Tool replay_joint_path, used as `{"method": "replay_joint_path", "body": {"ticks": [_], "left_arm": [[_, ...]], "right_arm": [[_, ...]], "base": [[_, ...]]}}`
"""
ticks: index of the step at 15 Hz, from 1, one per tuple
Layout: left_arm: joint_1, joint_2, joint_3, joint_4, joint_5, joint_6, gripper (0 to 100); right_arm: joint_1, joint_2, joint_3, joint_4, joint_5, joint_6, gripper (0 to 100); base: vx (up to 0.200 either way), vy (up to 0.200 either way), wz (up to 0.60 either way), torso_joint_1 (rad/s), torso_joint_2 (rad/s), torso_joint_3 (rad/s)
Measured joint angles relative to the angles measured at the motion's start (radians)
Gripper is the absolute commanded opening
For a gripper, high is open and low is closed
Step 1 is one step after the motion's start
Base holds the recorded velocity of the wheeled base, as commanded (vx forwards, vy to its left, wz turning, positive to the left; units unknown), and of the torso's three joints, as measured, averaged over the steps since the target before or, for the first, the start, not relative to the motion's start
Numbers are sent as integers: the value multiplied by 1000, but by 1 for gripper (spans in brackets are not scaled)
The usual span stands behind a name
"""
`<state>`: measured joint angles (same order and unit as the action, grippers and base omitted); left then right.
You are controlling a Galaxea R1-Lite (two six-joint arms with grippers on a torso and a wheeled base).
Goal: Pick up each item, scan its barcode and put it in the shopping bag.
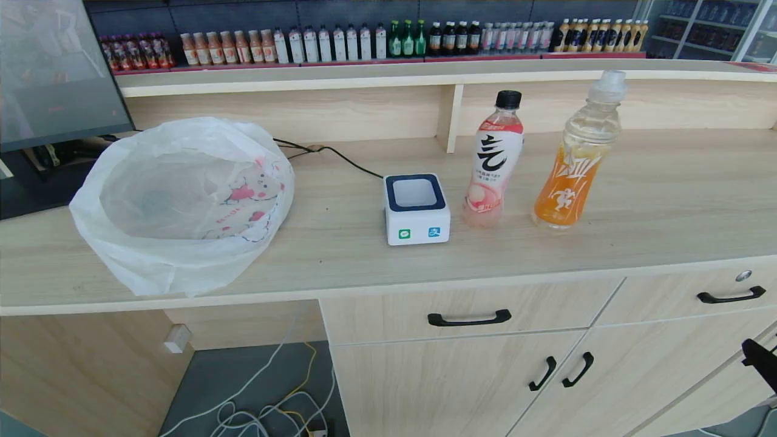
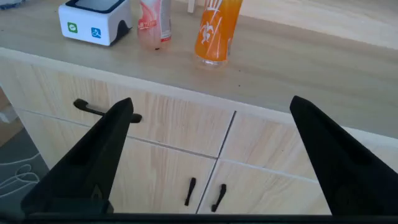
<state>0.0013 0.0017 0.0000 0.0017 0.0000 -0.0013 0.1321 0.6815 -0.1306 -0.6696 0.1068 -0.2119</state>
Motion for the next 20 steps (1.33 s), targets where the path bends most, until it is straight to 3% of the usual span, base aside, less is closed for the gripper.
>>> {"method": "replay_joint_path", "body": {"ticks": [3,8,12,16,20], "left_arm": [[0,0,0,0,0,0,100],[-1,0,0,0,0,0,100],[0,0,0,0,0,0,100],[0,0,0,0,0,0,100],[0,0,0,0,0,0,100]], "right_arm": [[50,232,-1,-236,0,-3,100],[163,546,-207,-400,-5,-2,100],[230,769,-335,-730,-133,4,100],[324,884,-351,-784,-242,2,100],[335,940,-375,-800,-247,3,100]], "base": [[0,0,0,0,0,0],[0,0,0,0,0,0],[0,0,0,0,0,0],[0,0,0,0,0,0],[0,0,0,0,0,0]]}}
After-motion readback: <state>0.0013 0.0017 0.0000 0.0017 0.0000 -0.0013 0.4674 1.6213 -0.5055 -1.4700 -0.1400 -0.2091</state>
